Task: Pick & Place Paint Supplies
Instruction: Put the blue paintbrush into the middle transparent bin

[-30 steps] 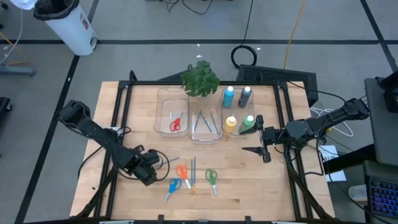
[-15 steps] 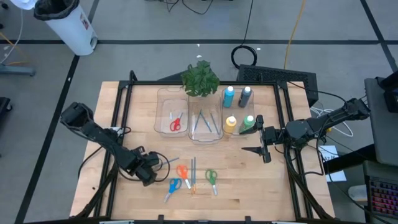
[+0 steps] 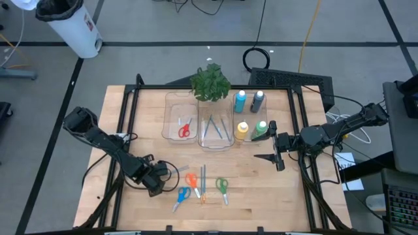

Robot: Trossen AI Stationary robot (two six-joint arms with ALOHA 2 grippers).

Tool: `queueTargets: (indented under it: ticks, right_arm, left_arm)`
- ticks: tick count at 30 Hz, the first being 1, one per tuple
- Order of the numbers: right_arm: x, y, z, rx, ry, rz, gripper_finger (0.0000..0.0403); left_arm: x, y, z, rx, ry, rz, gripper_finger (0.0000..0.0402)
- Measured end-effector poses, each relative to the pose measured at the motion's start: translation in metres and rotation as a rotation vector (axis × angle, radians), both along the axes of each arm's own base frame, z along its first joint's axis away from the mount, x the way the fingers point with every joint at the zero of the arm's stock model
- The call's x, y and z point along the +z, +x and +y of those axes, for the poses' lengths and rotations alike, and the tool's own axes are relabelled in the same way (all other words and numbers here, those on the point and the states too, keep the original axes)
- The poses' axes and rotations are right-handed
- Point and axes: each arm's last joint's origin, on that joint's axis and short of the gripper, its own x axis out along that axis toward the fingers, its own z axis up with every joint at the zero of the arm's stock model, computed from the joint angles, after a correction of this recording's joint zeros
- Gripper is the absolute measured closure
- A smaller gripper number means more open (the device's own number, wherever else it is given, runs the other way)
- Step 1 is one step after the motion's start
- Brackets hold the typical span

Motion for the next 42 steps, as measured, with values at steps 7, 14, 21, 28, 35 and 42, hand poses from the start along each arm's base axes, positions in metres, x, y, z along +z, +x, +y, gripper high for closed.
queueTargets:
  ticks: [7, 14, 21, 28, 35, 42]
  right_arm:
    - [0.0, 0.0, 0.0, 0.0, 0.0, 0.0, 0.0133]
    - [0.0, 0.0, 0.0, 0.0, 0.001, 0.0, 0.0133]
    - [0.0, 0.0, 0.0, 0.0, 0.001, 0.0, 0.0133]
    - [0.0, 0.0, 0.0, 0.0, 0.001, 0.0, 0.0133]
    - [0.001, 0.0, 0.0, 0.0, 0.004, -0.006, 0.0133]
    - [-0.003, 0.007, 0.002, -0.003, -0.004, 0.014, 0.0133]
  left_arm:
    - [0.0, -0.001, 0.0, 0.0, -0.001, 0.01, 0.0394]
    - [0.022, -0.003, 0.002, 0.009, -0.039, -0.023, 0.0398]
    - [0.067, -0.004, 0.003, 0.031, -0.073, -0.27, 0.0401]
    - [0.099, 0.007, 0.0, -0.007, -0.012, -0.675, 0.0401]
    - [0.123, 0.038, 0.009, -0.004, 0.268, -1.02, 0.0401]
    - [0.129, 0.082, 0.028, -0.03, 0.359, -1.193, 0.0401]
